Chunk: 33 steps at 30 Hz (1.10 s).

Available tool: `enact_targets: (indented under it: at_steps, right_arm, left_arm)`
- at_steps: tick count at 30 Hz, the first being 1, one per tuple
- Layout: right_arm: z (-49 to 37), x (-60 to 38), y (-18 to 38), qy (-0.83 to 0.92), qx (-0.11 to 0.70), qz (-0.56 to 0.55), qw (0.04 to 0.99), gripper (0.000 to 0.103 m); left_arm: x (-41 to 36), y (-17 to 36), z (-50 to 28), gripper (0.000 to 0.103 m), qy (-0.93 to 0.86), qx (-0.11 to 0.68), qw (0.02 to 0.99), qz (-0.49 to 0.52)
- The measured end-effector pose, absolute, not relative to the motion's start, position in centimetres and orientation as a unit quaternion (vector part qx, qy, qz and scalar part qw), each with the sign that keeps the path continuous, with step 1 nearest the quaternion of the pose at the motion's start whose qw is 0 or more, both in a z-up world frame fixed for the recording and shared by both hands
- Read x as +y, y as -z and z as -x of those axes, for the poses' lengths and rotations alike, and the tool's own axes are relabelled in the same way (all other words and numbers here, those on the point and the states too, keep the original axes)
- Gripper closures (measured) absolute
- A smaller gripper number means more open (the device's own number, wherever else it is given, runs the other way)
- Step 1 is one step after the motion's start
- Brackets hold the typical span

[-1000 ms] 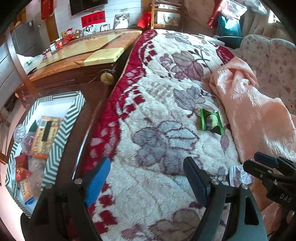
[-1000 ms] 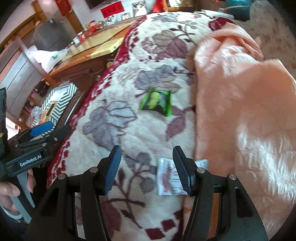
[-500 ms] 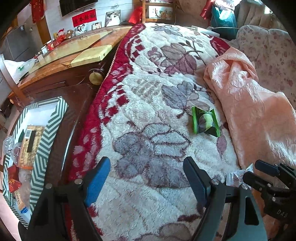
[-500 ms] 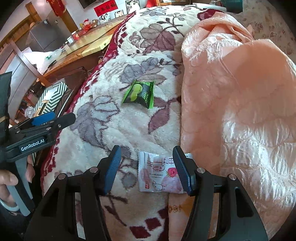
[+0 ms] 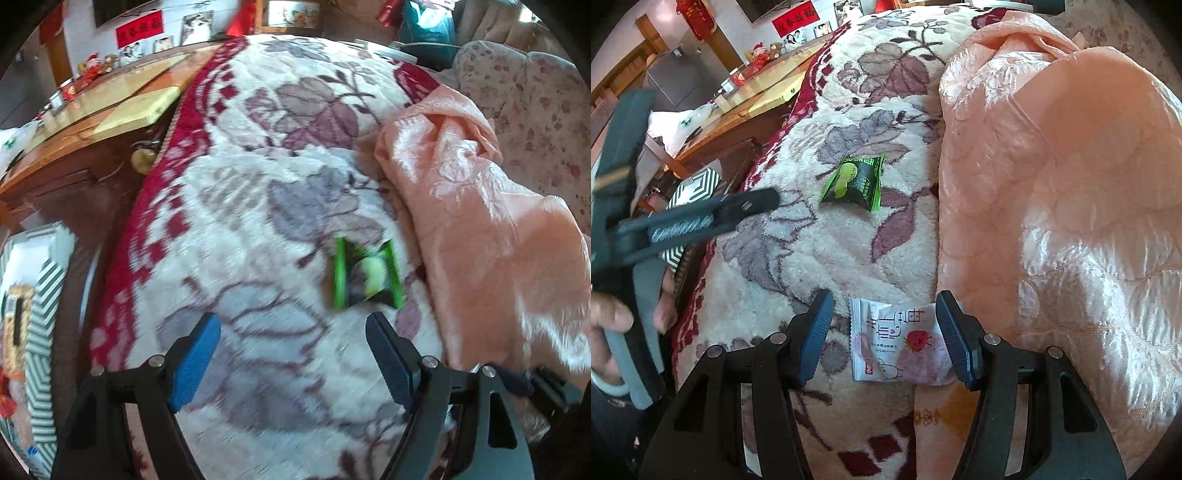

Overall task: Organize snacks
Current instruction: 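Grasp the green packet with the left tool while the right tool grasps the white strawberry packet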

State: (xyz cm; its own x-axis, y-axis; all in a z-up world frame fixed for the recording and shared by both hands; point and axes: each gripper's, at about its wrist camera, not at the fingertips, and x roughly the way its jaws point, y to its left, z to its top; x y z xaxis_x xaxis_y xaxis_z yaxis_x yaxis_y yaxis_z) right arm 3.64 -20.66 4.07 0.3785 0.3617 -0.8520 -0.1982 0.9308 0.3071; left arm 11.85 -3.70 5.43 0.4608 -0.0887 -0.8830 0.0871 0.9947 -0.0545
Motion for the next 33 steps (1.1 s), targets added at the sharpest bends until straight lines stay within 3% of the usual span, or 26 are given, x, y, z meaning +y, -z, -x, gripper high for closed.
enact_targets:
  at_steps: [12, 14, 15, 16, 21, 27, 33]
  right_arm:
    - [-3.4, -21.6, -3.6, -0.179, 0.531, -0.102, 0.822, 0.045]
    - [-3.3, -21.4, -3.4, -0.178, 0.536, -0.094, 0.82, 0.045]
    - [-3.2, -21.2, -3.3, -0.179, 0.54, -0.089, 0.817, 0.045]
    - [-3.1, -21.0, -3.3, -0.18, 0.542, -0.085, 0.816, 0.045]
    - [-2.2, -20.7, -2.6, -0.205, 0.581, -0.11, 0.78, 0.041]
    - [-1.2, -21.5, -1.0, -0.165, 0.629, -0.14, 0.747, 0.041]
    - [-4.0, -21.2, -0.3, -0.118, 0.613, -0.171, 0.762, 0.041]
  left_arm:
    - [-8.3, -1.4, -17.0, 0.02, 0.086, 0.556, 0.826, -0.008]
    - [-8.6, -0.5, -17.1, 0.034, 0.08, 0.555, 0.828, -0.02]
    - [-8.6, -0.1, -17.1, 0.05, 0.07, 0.554, 0.829, -0.031]
    - [-8.5, -0.1, -17.0, 0.057, 0.063, 0.547, 0.834, -0.041]
    - [-7.0, -0.7, -16.7, 0.069, 0.074, 0.544, 0.836, -0.023]
    - [-6.2, -0.6, -16.7, 0.07, 0.076, 0.544, 0.836, -0.005]
    - [-5.4, -0.9, -16.9, 0.066, 0.092, 0.553, 0.828, 0.018]
